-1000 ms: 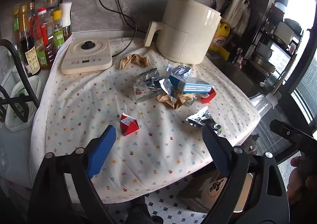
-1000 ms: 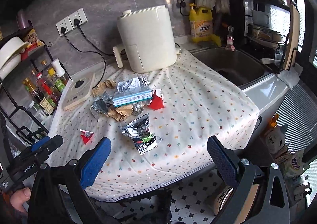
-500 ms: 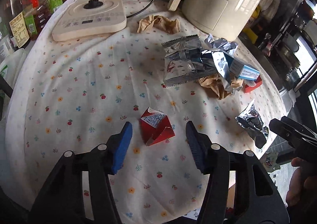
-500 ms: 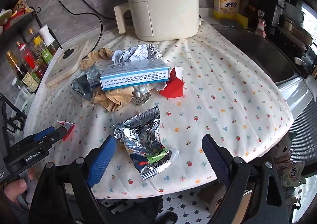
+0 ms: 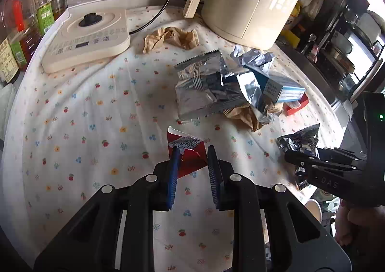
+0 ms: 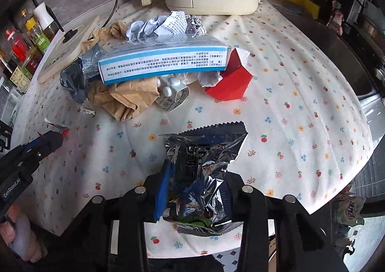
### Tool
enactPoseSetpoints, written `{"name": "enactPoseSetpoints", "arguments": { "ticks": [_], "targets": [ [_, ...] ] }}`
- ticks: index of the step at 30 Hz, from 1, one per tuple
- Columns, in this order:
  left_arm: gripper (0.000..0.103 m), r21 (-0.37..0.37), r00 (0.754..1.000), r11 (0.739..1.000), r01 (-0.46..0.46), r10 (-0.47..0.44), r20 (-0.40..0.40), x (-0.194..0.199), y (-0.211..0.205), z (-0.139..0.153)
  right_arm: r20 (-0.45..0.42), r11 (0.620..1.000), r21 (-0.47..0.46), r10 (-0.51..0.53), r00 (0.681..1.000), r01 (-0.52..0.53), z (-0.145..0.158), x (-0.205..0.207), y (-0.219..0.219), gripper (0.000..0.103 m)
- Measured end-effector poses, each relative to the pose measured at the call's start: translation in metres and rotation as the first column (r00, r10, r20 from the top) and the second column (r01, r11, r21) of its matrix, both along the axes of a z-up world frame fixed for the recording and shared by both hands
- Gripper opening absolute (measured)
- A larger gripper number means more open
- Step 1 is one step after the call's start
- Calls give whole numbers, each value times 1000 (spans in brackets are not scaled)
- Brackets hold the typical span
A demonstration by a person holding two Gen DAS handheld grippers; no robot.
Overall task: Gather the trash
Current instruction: 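Grasp the red paper scrap with the left tool while the right tool grasps the foil wrapper, then carry both items to the white bin and open both tools over it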
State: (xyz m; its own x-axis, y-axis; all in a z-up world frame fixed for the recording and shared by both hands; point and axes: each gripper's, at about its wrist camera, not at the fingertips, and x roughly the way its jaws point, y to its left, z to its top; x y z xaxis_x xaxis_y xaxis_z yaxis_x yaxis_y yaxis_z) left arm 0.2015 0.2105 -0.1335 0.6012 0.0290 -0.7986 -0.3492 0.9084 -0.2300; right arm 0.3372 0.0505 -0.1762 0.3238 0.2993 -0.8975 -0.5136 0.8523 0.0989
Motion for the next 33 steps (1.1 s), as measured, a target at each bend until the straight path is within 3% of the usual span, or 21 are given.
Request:
{"name": "enactPoseSetpoints", "arguments": {
  "ticks": [1, 9, 15, 26, 33],
  "targets": [
    [23, 4, 1000, 1000, 0, 0, 8, 1, 1, 3, -1, 1000, 9, -1, 1000, 1, 2, 1, 1, 31],
    [23, 16, 998, 1000, 7, -8, 64, 4, 4, 24, 46, 997, 73, 3, 999, -7, 30, -7, 0, 31],
    [23, 20, 991, 999, 39, -41, 129, 7, -19, 41, 86, 990, 135, -40, 996, 29, 50, -9, -31, 31],
    [23, 49, 972, 982, 182, -187, 142, 20, -131, 55, 134, 970, 203, -160, 978, 131, 66, -32, -154, 32],
    [23, 47, 943, 954, 295, -299, 148, 21, -213, 61, 130, 950, 193, -274, 953, 247, 64, -51, -245, 33]
  ]
}}
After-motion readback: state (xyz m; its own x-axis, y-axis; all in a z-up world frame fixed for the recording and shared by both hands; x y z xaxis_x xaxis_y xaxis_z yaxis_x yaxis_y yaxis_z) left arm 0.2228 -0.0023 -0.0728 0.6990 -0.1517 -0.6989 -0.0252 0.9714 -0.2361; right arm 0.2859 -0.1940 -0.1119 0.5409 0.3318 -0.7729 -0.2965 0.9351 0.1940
